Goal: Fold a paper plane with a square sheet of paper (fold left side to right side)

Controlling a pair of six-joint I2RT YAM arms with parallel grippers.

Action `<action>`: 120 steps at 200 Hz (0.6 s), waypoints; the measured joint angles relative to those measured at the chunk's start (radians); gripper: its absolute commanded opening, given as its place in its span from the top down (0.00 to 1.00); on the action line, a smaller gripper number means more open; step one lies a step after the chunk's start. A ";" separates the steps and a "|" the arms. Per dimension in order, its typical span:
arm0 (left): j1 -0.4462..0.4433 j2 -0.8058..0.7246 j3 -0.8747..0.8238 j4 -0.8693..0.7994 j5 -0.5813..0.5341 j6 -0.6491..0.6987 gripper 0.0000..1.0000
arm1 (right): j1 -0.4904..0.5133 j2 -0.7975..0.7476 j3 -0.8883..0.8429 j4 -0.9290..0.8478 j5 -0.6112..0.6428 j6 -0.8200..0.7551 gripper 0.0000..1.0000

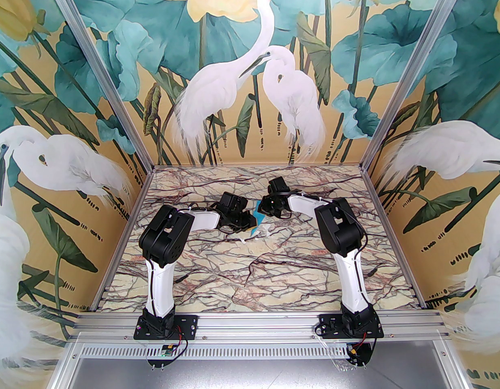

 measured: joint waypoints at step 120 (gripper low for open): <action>-0.003 0.000 -0.003 0.003 -0.007 0.002 0.90 | 0.026 -0.082 -0.236 0.290 -0.135 0.196 0.91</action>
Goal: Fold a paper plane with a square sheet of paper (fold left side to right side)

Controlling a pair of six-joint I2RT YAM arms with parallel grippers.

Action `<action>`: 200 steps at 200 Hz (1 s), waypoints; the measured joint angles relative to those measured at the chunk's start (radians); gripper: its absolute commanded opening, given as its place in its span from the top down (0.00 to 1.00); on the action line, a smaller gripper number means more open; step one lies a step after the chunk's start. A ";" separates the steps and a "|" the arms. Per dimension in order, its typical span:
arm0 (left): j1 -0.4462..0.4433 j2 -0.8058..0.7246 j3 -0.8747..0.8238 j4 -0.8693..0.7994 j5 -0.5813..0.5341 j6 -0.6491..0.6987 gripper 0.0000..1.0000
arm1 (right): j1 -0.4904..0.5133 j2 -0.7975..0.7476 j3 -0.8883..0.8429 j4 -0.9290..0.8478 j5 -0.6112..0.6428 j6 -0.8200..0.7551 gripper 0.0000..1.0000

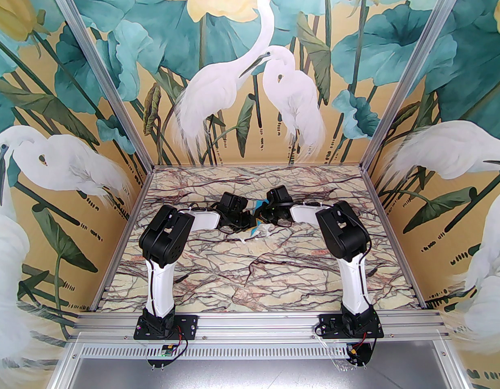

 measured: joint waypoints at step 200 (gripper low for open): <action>-0.006 -0.001 -0.014 0.026 -0.015 0.016 1.00 | -0.212 0.170 0.307 -0.224 -0.040 -0.100 0.96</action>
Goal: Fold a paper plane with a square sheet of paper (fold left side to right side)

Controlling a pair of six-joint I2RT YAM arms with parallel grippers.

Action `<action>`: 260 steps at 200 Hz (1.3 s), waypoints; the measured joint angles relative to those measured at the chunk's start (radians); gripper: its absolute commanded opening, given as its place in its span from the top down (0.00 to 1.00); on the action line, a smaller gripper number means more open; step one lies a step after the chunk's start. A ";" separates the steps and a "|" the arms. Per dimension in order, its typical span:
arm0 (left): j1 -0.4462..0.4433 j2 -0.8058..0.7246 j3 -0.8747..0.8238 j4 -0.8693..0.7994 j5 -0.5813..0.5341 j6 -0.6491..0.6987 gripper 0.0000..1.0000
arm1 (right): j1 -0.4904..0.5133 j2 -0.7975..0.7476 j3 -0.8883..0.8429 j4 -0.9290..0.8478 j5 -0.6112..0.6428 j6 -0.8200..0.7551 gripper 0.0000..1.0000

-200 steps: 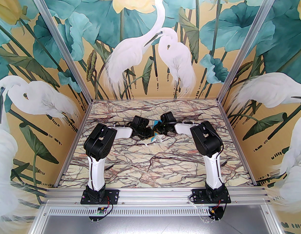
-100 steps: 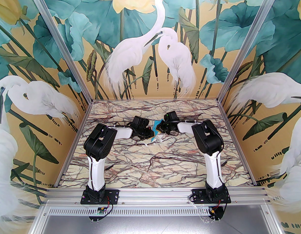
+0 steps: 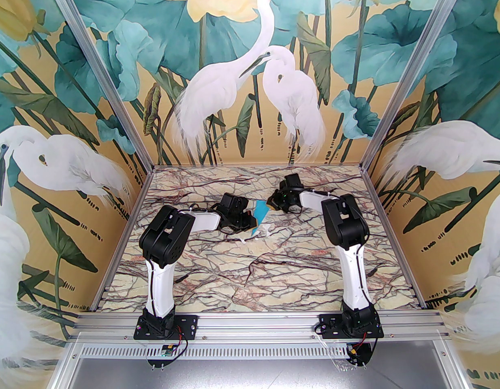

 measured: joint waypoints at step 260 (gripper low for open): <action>0.000 -0.080 -0.136 0.070 -0.005 0.000 0.95 | 0.120 -0.067 -0.101 -0.005 0.002 -0.006 1.00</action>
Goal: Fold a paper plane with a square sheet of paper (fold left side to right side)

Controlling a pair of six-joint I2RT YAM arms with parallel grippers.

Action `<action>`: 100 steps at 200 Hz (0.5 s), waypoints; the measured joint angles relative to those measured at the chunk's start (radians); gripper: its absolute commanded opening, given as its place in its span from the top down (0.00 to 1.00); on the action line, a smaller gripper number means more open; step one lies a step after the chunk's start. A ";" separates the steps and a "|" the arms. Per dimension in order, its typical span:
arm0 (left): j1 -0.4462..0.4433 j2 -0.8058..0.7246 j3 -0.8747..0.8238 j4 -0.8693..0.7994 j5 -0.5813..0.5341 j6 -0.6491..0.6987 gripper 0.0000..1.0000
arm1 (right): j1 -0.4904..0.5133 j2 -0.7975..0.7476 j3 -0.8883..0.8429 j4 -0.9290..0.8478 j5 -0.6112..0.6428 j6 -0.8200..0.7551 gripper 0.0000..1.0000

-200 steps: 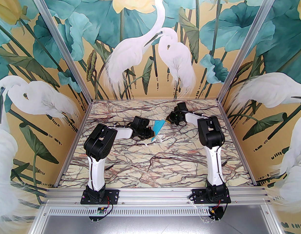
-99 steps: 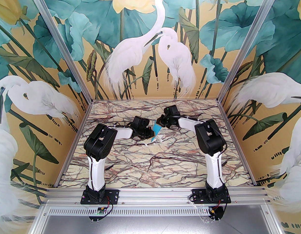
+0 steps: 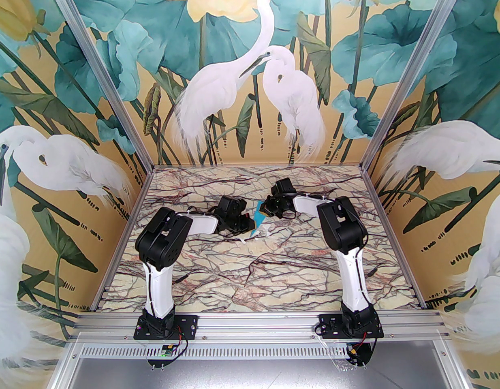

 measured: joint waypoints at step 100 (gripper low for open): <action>-0.046 -0.148 -0.188 -0.002 -0.015 0.000 0.94 | 0.000 0.002 0.010 -0.014 0.008 -0.015 0.97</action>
